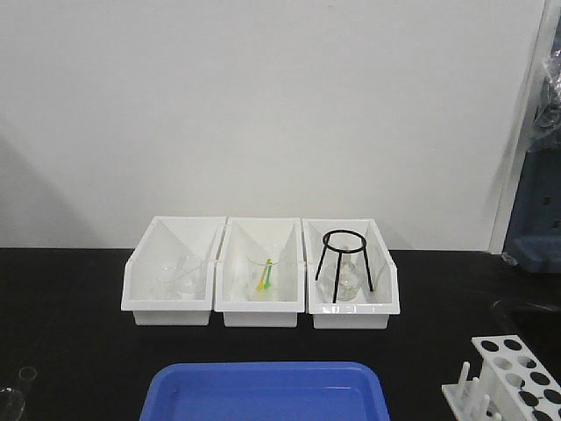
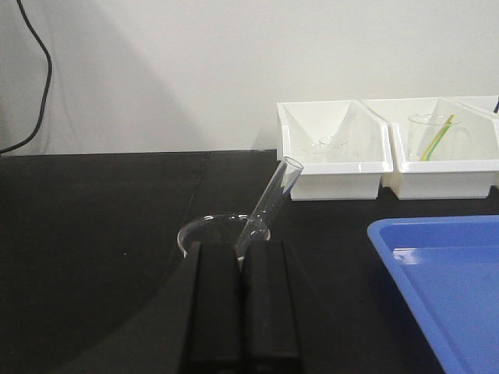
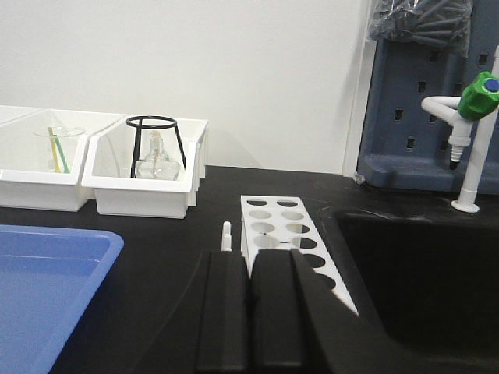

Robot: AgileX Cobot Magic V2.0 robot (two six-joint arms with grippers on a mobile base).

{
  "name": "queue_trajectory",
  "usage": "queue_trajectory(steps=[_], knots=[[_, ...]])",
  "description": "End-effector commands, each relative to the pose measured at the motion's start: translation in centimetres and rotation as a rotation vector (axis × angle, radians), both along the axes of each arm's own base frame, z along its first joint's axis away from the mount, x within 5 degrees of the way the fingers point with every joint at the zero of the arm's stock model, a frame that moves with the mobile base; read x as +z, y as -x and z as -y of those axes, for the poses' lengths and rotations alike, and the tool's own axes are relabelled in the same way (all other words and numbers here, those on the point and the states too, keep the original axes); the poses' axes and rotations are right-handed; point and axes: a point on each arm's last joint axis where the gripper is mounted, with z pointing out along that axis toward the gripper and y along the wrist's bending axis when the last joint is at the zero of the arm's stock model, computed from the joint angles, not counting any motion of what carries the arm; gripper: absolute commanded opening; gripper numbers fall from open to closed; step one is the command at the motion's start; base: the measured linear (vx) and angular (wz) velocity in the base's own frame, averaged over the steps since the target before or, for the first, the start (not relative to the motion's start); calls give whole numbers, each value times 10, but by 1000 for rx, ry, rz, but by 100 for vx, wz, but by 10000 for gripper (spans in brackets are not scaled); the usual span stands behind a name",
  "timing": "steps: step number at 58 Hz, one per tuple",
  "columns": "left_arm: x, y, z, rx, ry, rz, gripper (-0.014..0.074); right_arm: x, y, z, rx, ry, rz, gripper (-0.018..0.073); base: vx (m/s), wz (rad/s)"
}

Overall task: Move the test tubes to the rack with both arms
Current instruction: 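Close the left gripper on the clear glass tube in the beaker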

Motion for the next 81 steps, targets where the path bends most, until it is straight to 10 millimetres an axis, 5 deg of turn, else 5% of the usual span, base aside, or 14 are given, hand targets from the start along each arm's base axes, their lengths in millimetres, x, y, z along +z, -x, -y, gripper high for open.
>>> queue_trajectory(steps=[1,31,53,68,81], knots=[[17,2,1,-8,10,122,-4,4,0,-1,4,14,80,11,8,2],[18,2,1,-9,6,127,-4,4,0,-1,3,45,83,11,3,1],[24,3,1,-16,33,200,-3,24,4,-3,22,44,304,11,0,0],[70,15,1,-27,61,394,41,57,11,-1,9,-29,250,11,0,0],[116,7,2,-14,-35,344,167,98,11,0,-1,-22,217,15,0,0]])
